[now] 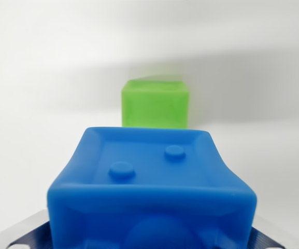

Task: Stack cube

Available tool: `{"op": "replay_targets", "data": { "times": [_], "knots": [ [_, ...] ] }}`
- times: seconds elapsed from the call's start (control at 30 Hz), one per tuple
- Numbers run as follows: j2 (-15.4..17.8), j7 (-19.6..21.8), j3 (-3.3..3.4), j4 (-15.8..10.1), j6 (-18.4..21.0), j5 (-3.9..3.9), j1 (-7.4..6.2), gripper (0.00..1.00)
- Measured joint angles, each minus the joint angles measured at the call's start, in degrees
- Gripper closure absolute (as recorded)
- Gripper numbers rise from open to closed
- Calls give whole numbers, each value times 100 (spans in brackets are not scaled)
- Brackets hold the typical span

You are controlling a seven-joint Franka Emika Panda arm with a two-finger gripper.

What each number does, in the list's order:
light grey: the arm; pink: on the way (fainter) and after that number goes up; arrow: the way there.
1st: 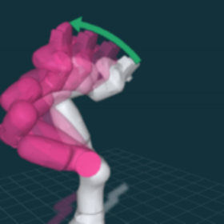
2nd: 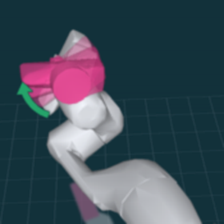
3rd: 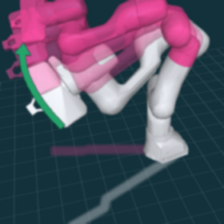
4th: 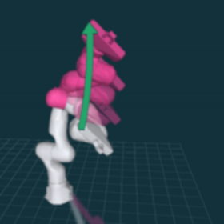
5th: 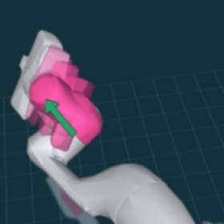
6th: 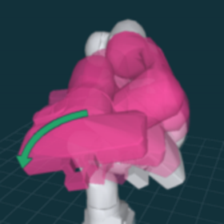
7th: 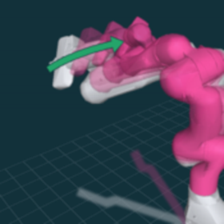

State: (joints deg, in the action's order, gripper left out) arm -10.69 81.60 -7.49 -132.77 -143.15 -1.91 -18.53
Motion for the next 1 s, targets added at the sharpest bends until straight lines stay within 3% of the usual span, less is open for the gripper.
{"op": "replay_targets", "data": {
  "times": [1.0],
  "knots": [
    [-904, 164, 93, -22, -909, -231, -57, 100]
  ]
}}
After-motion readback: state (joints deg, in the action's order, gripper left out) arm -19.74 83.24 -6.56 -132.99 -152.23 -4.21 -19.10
